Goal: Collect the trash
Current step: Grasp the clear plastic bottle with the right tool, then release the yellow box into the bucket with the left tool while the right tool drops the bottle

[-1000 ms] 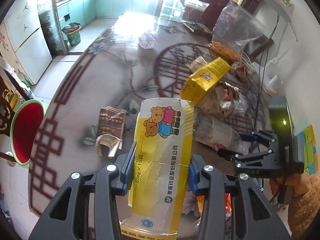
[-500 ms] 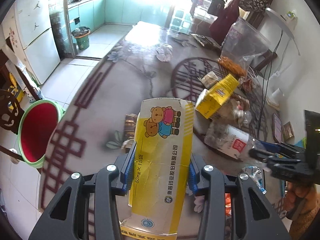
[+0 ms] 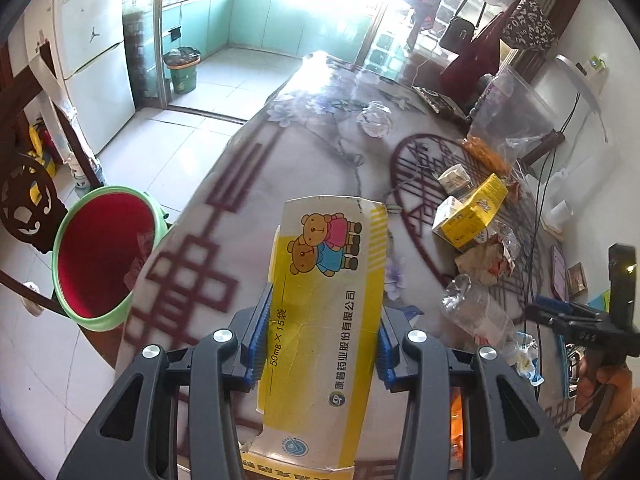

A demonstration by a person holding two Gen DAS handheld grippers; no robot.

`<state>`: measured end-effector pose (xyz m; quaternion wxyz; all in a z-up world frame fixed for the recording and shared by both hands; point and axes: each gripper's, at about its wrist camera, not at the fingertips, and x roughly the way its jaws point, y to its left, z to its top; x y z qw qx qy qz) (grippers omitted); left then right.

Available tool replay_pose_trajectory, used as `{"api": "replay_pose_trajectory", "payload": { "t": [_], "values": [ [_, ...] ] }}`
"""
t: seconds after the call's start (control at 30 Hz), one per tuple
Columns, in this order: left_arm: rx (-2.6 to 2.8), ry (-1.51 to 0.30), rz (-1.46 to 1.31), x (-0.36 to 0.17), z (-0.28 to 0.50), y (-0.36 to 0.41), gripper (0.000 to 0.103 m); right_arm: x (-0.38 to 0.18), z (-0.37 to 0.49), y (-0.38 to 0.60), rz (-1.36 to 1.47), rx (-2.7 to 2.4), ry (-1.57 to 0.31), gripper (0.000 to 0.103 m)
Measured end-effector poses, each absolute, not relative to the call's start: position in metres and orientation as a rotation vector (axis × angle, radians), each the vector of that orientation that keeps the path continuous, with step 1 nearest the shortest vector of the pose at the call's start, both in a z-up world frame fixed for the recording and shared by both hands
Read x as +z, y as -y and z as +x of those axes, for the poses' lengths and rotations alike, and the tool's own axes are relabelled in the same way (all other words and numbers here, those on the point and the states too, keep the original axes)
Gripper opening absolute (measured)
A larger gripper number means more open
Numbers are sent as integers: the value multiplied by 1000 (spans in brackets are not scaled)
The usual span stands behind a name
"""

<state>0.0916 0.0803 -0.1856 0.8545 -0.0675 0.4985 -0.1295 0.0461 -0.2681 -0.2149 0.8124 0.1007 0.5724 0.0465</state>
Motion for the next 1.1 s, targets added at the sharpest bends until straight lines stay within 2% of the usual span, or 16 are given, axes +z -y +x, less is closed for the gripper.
{"api": "replay_pose_trajectory", "payload": {
  "t": [0.03,0.2,0.3,0.33,0.4,0.57,0.73,0.97,1.1],
  "values": [
    [-274,-1048,-143,-187,92,-84,40,-219,47,265,190,104,-1242,80],
    [-283,-1061,-155,-191,100,-105,40,-241,49,232,-27,140,-1349,90],
    [-289,-1068,-161,-195,106,-117,40,-258,54,212,-155,123,-1393,90],
    [-292,-1072,-163,-196,108,-120,40,-263,57,209,-176,112,-1411,83],
    [-296,-1075,-165,-198,111,-124,40,-277,62,202,-214,80,-1451,60],
    [-299,-1079,-163,-201,120,-139,40,-282,73,198,-184,16,-1442,58],
    [-284,-1079,-174,-204,130,-160,40,-247,69,190,-122,19,-1369,58],
    [-271,-1090,-180,-214,144,-179,40,-178,16,180,100,88,-1237,58],
    [-283,-1100,-185,-219,149,-183,40,-177,-25,147,236,216,-1229,58]
  ]
}}
